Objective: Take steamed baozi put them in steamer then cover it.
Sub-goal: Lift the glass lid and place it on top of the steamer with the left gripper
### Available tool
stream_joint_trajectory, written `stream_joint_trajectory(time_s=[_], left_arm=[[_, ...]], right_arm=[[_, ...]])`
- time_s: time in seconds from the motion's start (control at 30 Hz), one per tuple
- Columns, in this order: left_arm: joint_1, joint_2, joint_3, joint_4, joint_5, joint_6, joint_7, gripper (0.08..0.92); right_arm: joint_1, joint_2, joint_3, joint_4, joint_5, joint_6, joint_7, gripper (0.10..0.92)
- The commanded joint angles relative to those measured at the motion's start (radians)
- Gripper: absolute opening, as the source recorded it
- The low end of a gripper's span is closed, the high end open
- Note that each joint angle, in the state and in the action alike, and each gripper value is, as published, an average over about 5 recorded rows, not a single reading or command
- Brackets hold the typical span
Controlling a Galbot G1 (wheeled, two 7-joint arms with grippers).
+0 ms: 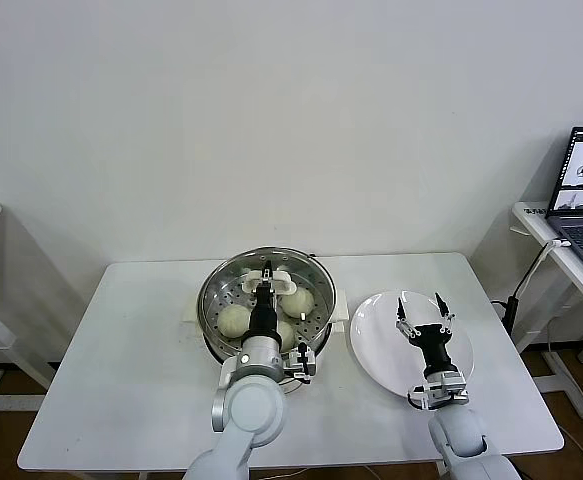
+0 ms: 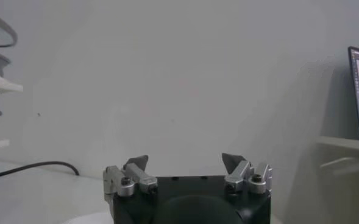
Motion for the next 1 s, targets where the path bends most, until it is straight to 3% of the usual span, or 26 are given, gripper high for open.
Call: stream_joint_trajectory(time_s=[0.03,1.0], left_arm=[[-0.005,-0.011,0.001,0.027,0.049,-0.002,0.009,0.198],[0.01,-0.023,-0.027,0.027,0.037,-0.009,0.018,0.207]], right_arm=[[0.002,0.001,-0.001,-0.004,-0.003,0.001,-0.001,0.823],[0.011,0.001,-0.005,-0.01,-0.011,0.002,-0.003,0.823]])
